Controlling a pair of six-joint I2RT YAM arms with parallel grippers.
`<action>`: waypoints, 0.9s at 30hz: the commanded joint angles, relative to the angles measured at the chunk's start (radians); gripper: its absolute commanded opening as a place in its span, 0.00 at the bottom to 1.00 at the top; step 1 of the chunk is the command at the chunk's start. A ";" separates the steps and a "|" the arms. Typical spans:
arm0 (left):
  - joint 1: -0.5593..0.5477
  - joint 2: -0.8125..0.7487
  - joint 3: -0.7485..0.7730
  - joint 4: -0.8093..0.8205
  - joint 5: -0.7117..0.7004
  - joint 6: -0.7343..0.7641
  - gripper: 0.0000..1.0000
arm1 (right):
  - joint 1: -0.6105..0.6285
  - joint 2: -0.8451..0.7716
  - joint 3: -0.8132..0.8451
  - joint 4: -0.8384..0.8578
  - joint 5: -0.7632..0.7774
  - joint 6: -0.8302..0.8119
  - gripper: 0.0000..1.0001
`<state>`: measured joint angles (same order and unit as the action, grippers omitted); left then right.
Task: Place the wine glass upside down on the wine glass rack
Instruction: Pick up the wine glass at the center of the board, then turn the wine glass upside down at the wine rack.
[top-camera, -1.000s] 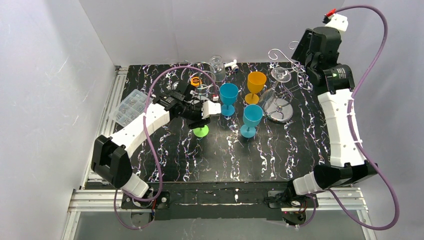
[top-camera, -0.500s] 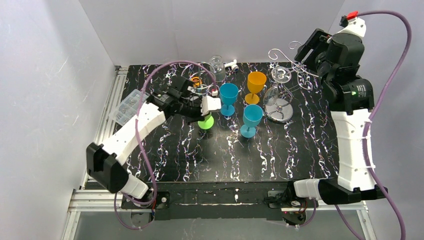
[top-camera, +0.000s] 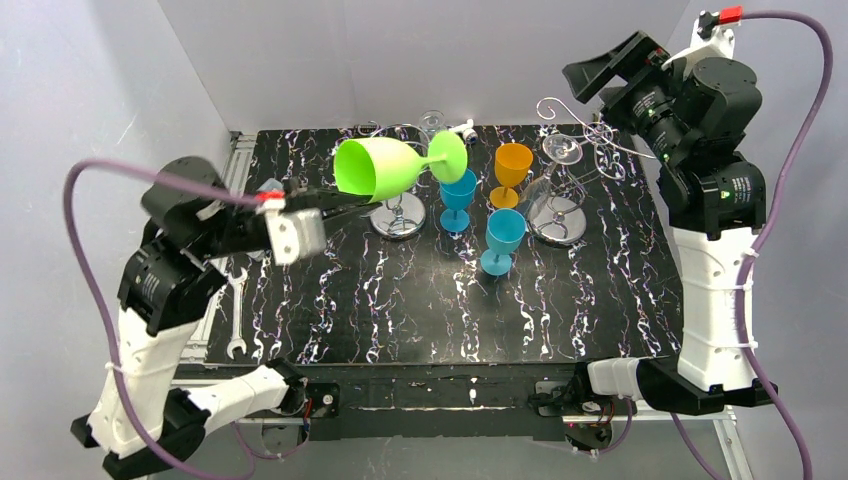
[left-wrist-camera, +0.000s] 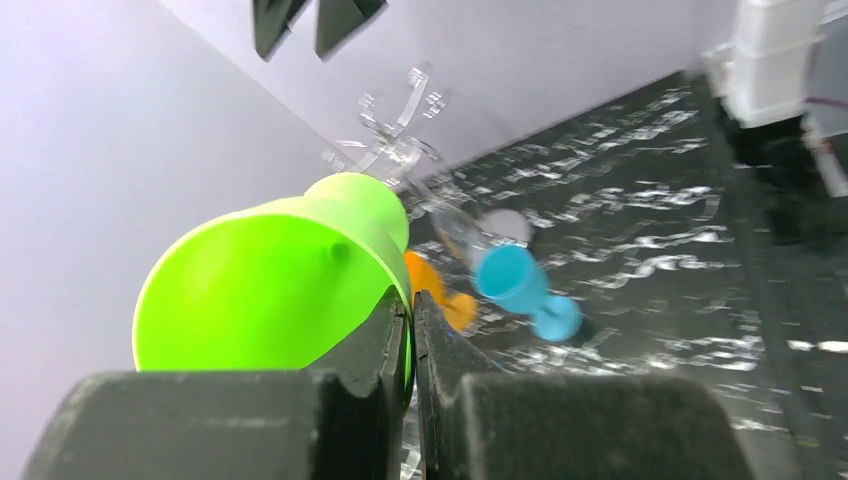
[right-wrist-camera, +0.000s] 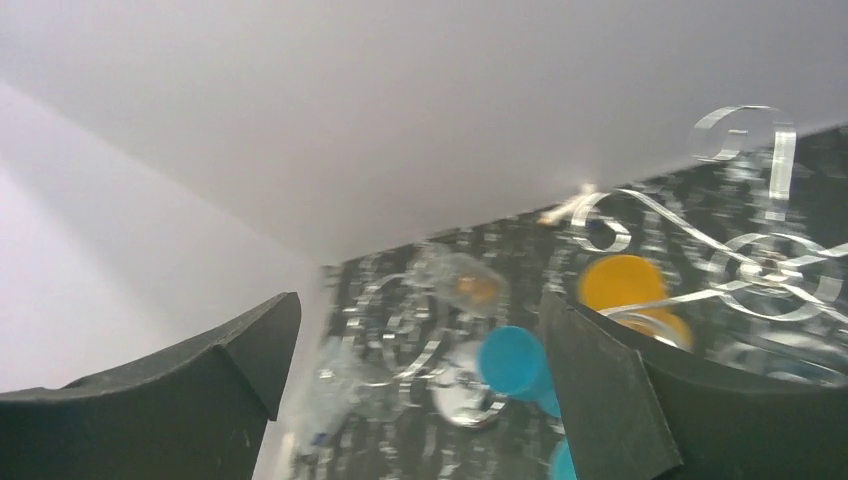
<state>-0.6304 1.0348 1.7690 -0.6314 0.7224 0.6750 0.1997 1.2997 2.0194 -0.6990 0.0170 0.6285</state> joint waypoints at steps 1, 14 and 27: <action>-0.002 -0.050 -0.198 0.358 -0.054 0.291 0.00 | 0.006 -0.037 -0.052 0.281 -0.243 0.255 0.98; -0.047 0.125 -0.261 0.816 -0.100 0.922 0.00 | 0.044 -0.005 -0.176 0.788 -0.448 0.548 0.98; -0.084 0.244 -0.183 0.947 -0.253 1.006 0.00 | 0.356 0.151 -0.035 0.735 -0.360 0.371 0.98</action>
<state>-0.7097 1.2886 1.5471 0.2310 0.5283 1.6371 0.4757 1.4209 1.9240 -0.0168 -0.3625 1.0724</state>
